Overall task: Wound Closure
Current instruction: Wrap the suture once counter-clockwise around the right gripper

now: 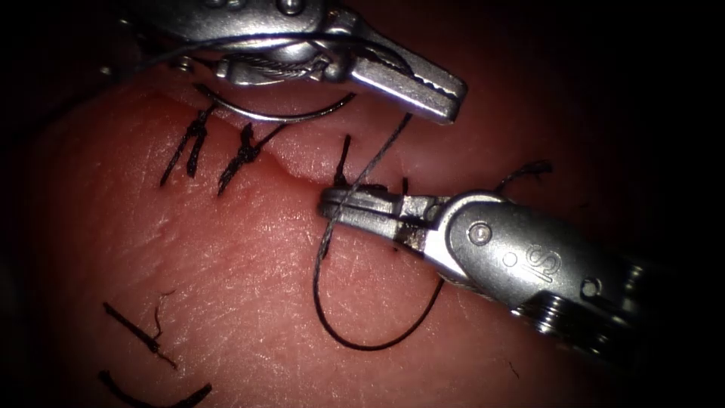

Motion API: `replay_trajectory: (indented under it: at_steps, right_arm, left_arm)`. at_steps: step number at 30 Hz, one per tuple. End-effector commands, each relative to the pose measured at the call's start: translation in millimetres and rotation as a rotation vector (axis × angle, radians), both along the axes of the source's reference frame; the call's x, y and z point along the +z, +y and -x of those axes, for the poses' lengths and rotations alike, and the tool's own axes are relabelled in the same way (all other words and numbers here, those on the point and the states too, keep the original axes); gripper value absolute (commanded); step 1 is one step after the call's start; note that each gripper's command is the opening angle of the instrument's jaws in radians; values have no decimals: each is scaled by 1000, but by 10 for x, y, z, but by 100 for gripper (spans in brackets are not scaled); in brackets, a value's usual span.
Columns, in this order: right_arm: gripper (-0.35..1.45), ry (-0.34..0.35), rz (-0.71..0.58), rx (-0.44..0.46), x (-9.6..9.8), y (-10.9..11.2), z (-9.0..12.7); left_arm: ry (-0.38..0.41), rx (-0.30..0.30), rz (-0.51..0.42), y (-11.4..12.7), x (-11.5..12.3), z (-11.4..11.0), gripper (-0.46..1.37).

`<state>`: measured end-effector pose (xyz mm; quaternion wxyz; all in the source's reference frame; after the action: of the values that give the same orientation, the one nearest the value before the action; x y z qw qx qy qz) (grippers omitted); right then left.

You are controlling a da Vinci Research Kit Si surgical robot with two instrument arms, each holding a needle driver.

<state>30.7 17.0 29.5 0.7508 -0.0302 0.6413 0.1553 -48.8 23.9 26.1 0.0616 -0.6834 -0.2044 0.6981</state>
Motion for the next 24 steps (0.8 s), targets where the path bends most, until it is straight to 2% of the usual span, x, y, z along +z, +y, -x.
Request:
replay_trajectory:
  at_steps: [1, 6, 9, 13, 21, 24]
  right_arm:
    - [-35, 2, 5, 1, 0, 0, -2]
    - [-35, 30, 21, -36, -1, -2, -10]
    - [-35, 46, 32, -27, -3, -3, -12]
    - [-35, 88, 55, 1, -8, -3, -14]
    - [-35, 217, 84, 87, -25, 1, -13]
    - [-35, 235, 92, 98, -30, 2, -11]
  left_arm:
    - [-5, 10, 0, 0, 1, 3, -35]
    - [-23, 16, 2, 4, 13, 8, -35]
    - [-24, 18, 0, 5, 22, 8, -35]
    - [-36, 11, -11, 4, 37, 9, -35]
    - [-66, -9, -33, -1, 56, 9, -35]
    - [-71, -11, -34, -4, 62, 8, -35]
